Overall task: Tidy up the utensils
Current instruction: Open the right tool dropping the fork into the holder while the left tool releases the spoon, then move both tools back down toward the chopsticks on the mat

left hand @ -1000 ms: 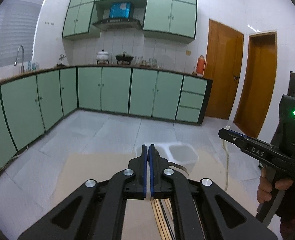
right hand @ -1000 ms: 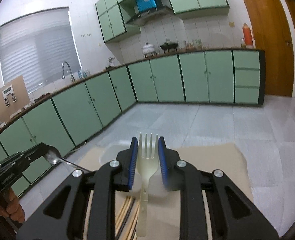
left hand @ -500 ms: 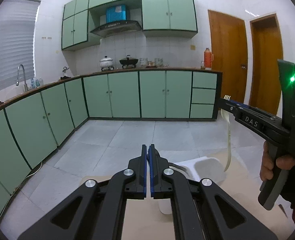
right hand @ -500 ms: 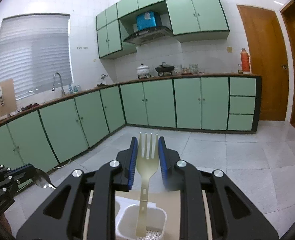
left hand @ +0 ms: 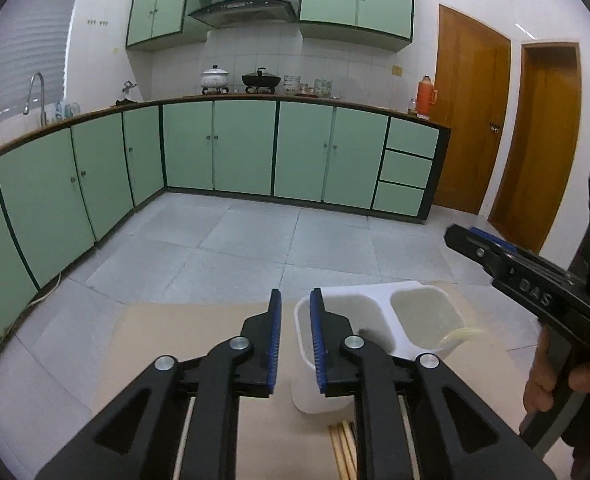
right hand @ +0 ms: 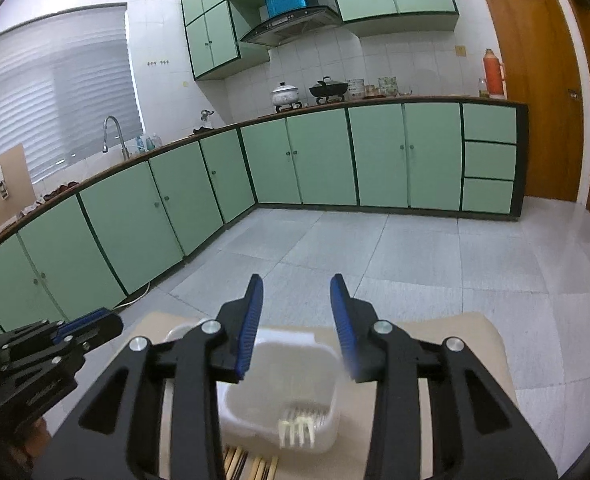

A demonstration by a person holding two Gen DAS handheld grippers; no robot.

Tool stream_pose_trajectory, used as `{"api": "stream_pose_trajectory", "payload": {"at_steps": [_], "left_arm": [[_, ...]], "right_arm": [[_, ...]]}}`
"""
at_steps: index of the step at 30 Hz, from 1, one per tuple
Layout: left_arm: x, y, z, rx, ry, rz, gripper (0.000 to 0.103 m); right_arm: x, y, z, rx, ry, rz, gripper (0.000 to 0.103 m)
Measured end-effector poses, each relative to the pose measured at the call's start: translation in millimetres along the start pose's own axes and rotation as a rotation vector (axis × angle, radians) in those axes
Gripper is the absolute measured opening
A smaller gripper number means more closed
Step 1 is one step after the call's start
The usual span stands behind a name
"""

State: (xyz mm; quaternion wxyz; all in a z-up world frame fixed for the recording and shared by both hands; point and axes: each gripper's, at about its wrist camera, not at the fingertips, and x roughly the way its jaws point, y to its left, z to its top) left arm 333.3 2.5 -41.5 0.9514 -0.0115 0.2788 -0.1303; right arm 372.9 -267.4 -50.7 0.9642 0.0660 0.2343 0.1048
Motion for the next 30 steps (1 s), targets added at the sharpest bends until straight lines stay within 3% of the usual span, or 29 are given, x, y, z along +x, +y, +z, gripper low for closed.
{"api": "stream_pose_trajectory", "payload": {"at_steps": [4,8,12,21,30], "left_arm": [[-16.2,1.1,-12.3,-0.042,-0.006,-0.019,0.03],[-35.4,-1.1,-36.4,-0.065,0.014,-0.032,0.03],[-56.9,-4.6,-82.2,-0.067,0.072,-0.042,0.036],[-89.3,-14.4,-172.3,-0.083,0.23,-0.055,0.036],[-98.9,-25.8,-217.1,-0.033,0.323,-0.065,0.036]], "right_arm": [[-26.3,1.6,-18.2,0.006,0.022,-0.01,0.039],[-54.0,1.8,-51.8,0.028,0.075,-0.012,0.039],[-82.5,2.9,-100.0,0.044,0.157,-0.024,0.039],[-136.5,28.5,-200.6,0.051,0.323,-0.027,0.04],[-153.0,55.1,-242.4,-0.012,0.396,0.015,0.037]]}}
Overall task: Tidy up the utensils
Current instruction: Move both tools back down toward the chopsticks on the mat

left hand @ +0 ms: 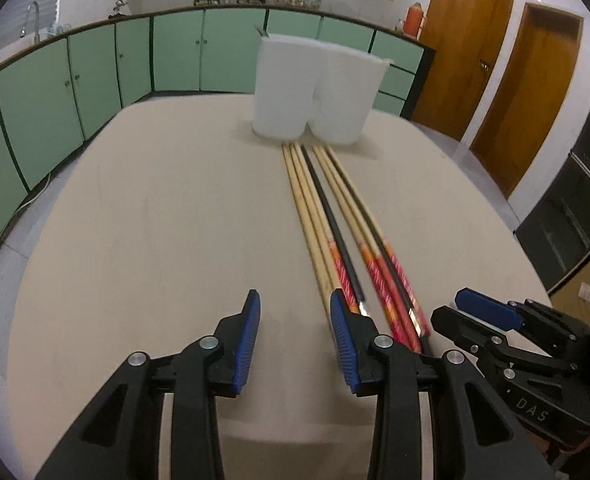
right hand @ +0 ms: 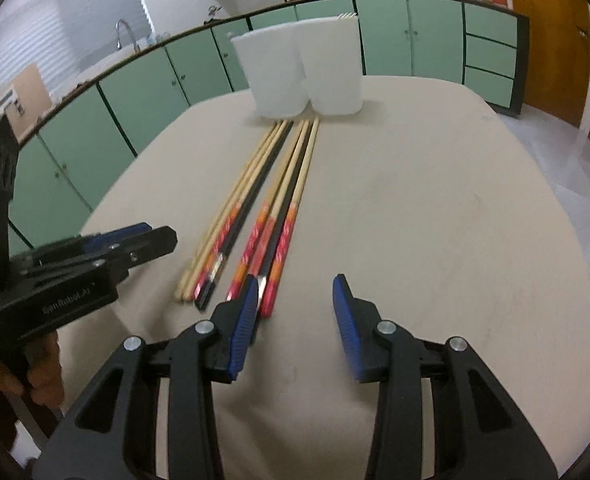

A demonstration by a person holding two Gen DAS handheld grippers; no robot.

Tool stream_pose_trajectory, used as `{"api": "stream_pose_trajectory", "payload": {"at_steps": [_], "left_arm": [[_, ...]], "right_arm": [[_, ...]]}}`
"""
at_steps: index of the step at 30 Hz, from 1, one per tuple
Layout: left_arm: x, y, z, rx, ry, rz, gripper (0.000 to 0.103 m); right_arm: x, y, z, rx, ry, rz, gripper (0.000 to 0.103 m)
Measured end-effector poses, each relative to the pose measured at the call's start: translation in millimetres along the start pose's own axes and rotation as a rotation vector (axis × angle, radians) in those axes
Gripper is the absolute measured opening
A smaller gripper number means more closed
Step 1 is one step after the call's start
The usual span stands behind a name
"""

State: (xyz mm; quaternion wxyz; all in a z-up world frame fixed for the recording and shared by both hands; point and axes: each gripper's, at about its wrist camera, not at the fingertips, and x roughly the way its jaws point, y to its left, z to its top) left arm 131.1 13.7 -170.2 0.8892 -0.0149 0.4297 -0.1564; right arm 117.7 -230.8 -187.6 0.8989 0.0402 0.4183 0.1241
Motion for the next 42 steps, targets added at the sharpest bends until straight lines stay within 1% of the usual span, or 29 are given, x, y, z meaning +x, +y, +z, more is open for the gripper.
{"api": "stream_pose_trajectory", "payload": {"at_steps": [3,7,8,15,16,17,18,19,22,26,34,38,40,42], "left_arm": [[0.4,2.1,-6.6,-0.002,0.013,0.001,0.036],[2.8,-1.5,-12.5,0.008,0.025,-0.002,0.037],[2.3,-1.9,-14.4,0.015,0.022,0.002,0.037],[-2.1,-1.6,-13.8,0.025,0.019,0.004,0.039],[-3.2,-1.3,-14.5,0.023,0.018,0.002,0.039],[-3.9,-0.9,-14.8,0.024,0.019,0.003,0.039],[-3.2,-1.7,-14.2,0.025,0.019,0.005,0.039],[-1.8,-3.3,-14.2,0.025,0.019,0.006,0.039],[-4.7,-3.2,-15.0,0.024,0.018,-0.003,0.04],[-5.3,-7.4,-16.3,0.036,0.021,-0.023,0.042],[3.0,-11.3,-15.2,0.06,0.026,-0.001,0.042],[3.8,-12.7,-14.5,0.066,0.032,-0.005,0.042],[3.5,-11.8,-15.7,0.08,0.029,0.025,0.043],[2.9,-6.3,-14.7,0.07,0.019,0.056,0.043]], "right_arm": [[-0.3,-2.1,-9.4,-0.003,0.006,-0.014,0.033],[0.4,-0.4,-10.4,-0.032,0.001,-0.041,0.034],[0.2,-0.8,-7.5,-0.038,0.0,-0.042,0.036],[2.0,15.0,-9.7,-0.095,0.003,-0.04,0.036],[2.8,16.0,-9.6,-0.103,0.002,-0.048,0.035],[3.5,15.6,-9.0,-0.109,-0.001,-0.06,0.032],[3.7,14.3,-8.3,-0.11,-0.003,-0.073,0.029],[3.4,11.8,-7.2,-0.103,-0.004,-0.084,0.029],[0.8,-0.5,-4.2,-0.061,-0.004,-0.089,0.029],[-0.9,-2.9,-5.6,-0.05,-0.006,-0.079,0.031],[-0.6,-1.8,-6.8,-0.046,-0.008,-0.065,0.03],[-0.5,-1.0,-6.6,-0.043,-0.008,-0.061,0.031],[-0.4,-0.5,-6.8,-0.044,-0.009,-0.061,0.031],[-0.9,-1.2,-6.9,-0.039,-0.011,-0.063,0.03]]}}
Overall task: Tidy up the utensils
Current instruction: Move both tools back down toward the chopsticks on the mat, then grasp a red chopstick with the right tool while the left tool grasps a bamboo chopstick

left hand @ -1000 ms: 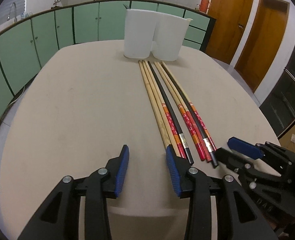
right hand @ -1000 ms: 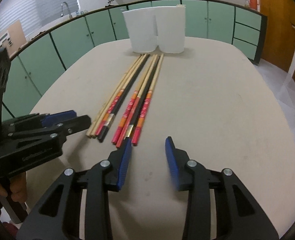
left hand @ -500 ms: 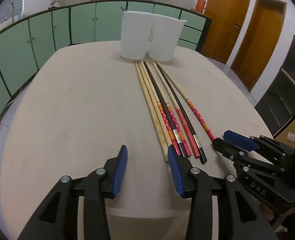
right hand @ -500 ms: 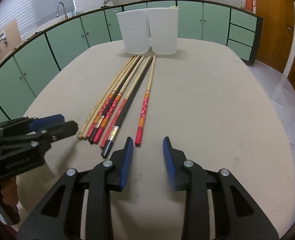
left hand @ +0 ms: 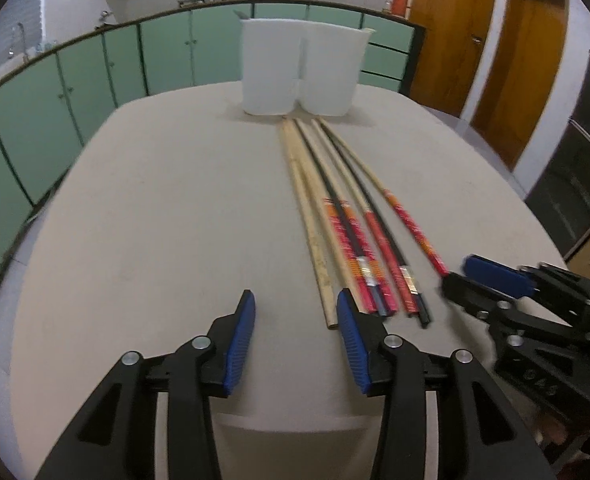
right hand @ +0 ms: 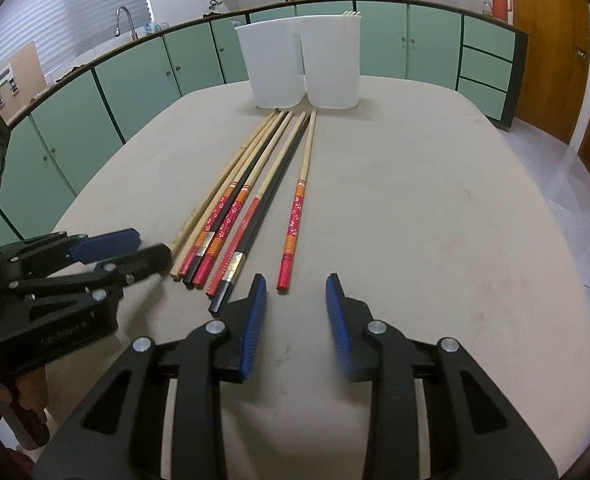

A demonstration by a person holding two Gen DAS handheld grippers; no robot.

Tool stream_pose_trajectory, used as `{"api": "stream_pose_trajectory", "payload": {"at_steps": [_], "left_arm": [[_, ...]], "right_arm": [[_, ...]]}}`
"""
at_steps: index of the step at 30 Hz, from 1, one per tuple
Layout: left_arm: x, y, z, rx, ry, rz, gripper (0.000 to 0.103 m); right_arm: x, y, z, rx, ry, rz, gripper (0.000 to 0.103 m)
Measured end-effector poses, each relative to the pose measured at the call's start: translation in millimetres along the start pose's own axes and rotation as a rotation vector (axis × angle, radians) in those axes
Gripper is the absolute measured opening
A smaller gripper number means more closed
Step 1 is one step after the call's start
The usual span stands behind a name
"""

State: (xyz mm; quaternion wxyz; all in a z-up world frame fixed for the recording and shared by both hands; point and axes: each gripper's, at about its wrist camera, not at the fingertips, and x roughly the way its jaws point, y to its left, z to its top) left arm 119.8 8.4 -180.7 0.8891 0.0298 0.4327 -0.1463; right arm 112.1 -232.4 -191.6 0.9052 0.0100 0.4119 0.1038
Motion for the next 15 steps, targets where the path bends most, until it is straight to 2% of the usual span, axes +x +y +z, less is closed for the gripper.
{"api": "stream_pose_trajectory", "payload": {"at_steps": [4,11,14,15], "left_arm": [[-1.0,12.4,1.9,-0.052,-0.002,0.011,0.043],[1.0,-0.9,-5.6,-0.02,-0.033,0.024,0.043],[0.8,-4.1,-7.6,-0.022,-0.05,0.036,0.043],[1.3,-4.5,-7.4,-0.023,-0.053,0.041,0.039]], "right_arm": [[-0.3,-1.4,0.0,0.017,-0.005,0.006,0.031],[2.6,9.3,-3.2,0.005,-0.027,-0.004,0.03],[4.4,11.7,-3.8,0.001,-0.041,-0.032,0.022],[4.3,12.2,-4.3,-0.001,-0.045,-0.038,0.018]]}}
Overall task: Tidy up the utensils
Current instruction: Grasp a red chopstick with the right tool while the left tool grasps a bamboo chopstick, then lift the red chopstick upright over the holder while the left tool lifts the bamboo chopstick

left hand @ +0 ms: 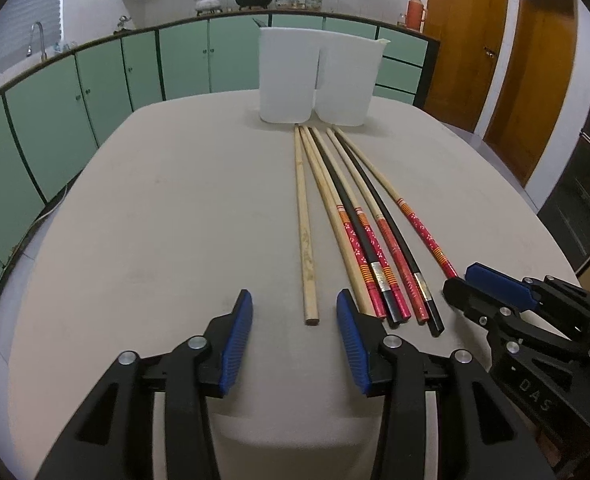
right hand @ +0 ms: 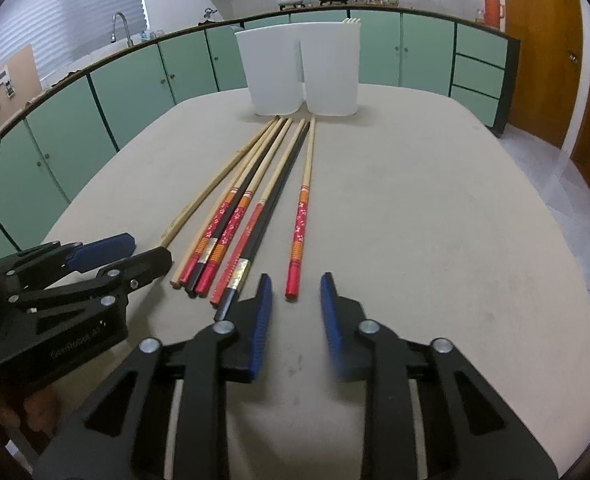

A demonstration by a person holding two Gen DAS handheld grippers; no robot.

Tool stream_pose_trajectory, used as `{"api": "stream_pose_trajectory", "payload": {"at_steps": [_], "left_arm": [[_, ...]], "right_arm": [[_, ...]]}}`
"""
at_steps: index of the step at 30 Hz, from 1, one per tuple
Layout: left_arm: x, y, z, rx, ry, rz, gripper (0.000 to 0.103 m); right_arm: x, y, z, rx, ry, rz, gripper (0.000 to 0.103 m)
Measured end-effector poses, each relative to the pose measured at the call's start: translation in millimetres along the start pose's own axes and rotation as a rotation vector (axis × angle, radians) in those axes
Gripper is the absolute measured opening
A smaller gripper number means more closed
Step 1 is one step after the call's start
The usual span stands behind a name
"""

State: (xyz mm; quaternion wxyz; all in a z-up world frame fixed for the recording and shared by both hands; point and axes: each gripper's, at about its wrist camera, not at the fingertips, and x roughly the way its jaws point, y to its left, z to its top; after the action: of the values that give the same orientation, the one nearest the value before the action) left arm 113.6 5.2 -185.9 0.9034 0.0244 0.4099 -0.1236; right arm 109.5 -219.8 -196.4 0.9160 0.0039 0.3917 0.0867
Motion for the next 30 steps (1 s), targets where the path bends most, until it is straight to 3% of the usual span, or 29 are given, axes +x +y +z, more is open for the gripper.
{"api": "stream_pose_trajectory", "payload": {"at_steps": [3,6,14,22,30], "left_arm": [[0.2,-0.8,0.1,-0.014,-0.008,-0.001,0.02],[0.5,-3.1,0.7,-0.009,-0.01,-0.005,0.007],[-18.9,1.7,14.9,-0.002,-0.039,-0.026,0.006],[-80.6,10.1,66.6,0.017,-0.21,-0.033,0.007],[-103.2,9.2,118.3,0.024,-0.314,-0.054,0.007]], "right_arm": [[1.4,-0.6,1.4,0.001,-0.002,-0.007,0.006],[1.9,-2.9,3.3,0.006,0.001,0.006,0.006],[-23.6,-13.7,19.7,-0.03,-0.051,0.004,0.005],[-70.7,-28.6,63.4,-0.041,-0.18,0.028,0.005],[-106.4,-48.6,123.9,0.013,-0.285,0.084,0.005]]}}
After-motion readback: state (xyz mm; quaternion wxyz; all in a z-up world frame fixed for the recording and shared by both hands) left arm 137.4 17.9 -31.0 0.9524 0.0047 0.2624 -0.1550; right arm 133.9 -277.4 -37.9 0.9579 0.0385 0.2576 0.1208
